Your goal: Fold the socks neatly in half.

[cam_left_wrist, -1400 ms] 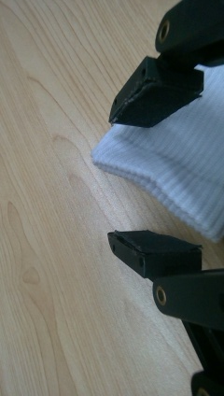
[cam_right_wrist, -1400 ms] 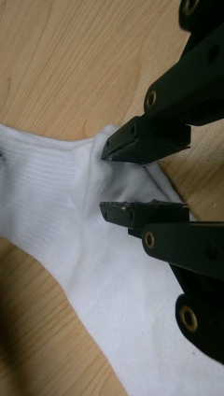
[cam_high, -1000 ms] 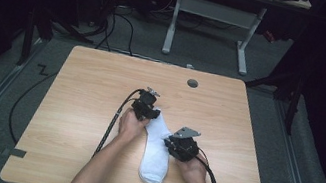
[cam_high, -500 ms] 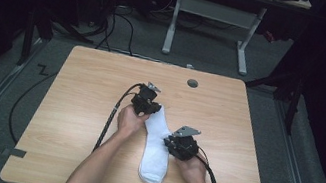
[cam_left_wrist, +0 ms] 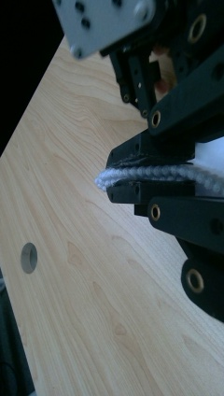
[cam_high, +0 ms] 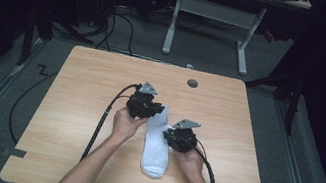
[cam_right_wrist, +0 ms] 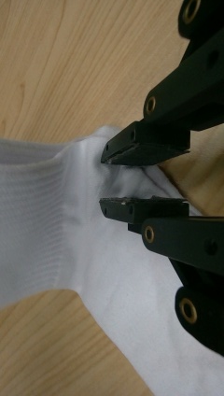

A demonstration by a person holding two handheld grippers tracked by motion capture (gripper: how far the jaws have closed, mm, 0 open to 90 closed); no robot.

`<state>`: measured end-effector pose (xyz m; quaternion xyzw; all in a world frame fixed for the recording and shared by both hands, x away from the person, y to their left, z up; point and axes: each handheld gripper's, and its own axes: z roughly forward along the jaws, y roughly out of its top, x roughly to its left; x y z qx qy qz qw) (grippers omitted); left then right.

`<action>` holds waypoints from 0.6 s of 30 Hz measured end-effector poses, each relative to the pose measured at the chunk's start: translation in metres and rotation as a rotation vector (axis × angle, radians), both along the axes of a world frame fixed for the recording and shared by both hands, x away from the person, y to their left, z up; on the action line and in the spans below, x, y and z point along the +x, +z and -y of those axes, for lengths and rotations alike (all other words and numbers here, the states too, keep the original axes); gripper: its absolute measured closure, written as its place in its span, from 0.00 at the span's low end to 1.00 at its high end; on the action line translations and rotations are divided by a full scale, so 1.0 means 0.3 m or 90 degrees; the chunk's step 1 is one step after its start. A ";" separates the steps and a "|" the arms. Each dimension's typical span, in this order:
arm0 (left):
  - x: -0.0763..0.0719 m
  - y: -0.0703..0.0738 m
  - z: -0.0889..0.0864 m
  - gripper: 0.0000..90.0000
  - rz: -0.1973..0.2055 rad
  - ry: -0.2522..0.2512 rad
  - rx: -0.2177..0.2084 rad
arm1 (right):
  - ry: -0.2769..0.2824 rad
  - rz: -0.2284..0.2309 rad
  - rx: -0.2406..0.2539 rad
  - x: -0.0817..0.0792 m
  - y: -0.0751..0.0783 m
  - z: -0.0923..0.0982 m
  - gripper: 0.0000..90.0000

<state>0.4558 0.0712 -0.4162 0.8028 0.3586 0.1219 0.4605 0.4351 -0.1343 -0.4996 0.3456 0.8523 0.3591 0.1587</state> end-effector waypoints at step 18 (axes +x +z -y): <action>-0.029 -0.002 0.010 0.92 0.024 -0.013 -0.002 | 0.068 -0.006 0.016 -0.155 0.016 -0.022 0.69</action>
